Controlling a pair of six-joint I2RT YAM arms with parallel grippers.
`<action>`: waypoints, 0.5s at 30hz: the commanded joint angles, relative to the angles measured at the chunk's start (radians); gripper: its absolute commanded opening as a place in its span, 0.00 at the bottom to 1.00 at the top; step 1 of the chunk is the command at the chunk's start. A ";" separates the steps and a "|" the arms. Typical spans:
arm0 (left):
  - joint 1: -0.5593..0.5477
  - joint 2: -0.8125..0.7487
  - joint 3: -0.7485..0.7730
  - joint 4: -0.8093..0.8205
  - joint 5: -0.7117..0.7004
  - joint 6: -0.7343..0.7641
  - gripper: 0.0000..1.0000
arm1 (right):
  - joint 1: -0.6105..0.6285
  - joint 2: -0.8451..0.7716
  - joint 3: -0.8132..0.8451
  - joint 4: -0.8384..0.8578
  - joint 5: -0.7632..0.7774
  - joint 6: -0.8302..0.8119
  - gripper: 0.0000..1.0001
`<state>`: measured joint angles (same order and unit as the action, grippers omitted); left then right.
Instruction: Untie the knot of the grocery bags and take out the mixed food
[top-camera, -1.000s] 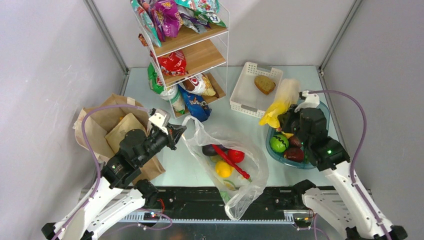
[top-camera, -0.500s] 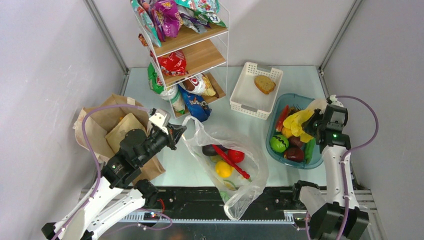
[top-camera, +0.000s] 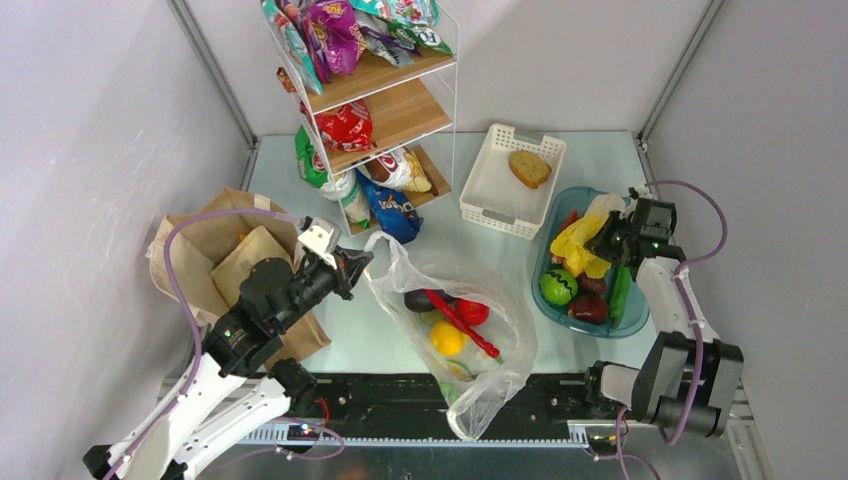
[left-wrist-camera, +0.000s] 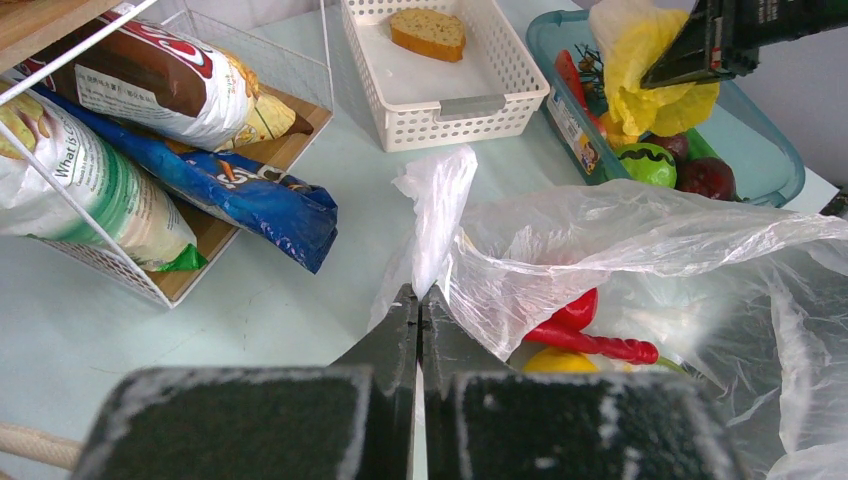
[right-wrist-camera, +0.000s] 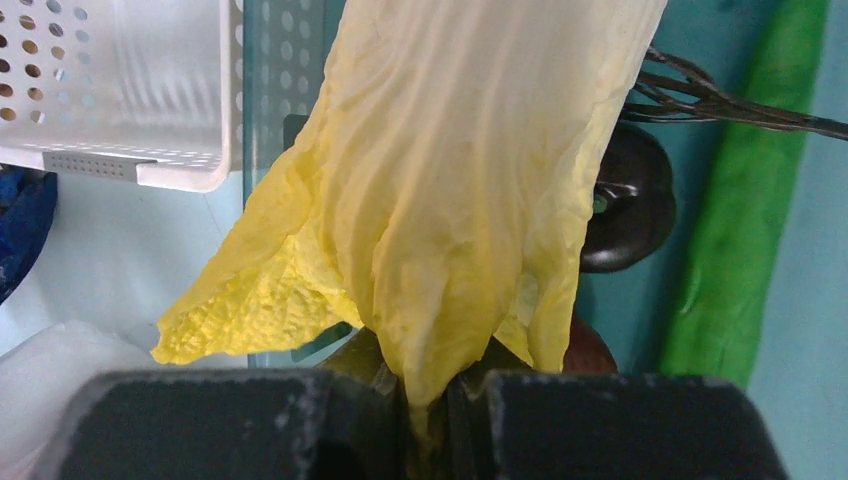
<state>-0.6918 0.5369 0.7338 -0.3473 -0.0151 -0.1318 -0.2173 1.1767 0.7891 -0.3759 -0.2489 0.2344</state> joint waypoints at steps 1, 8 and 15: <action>-0.005 0.006 0.007 0.016 0.007 -0.002 0.00 | 0.012 0.052 0.013 0.107 -0.051 -0.003 0.03; -0.006 0.010 0.009 0.016 0.007 -0.003 0.00 | 0.031 0.040 0.013 0.085 0.032 0.003 0.74; -0.006 0.004 0.008 0.015 0.007 -0.002 0.00 | 0.032 -0.031 0.017 0.037 0.072 0.007 0.99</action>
<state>-0.6937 0.5438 0.7338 -0.3477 -0.0151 -0.1318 -0.1886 1.2034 0.7891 -0.3290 -0.2165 0.2386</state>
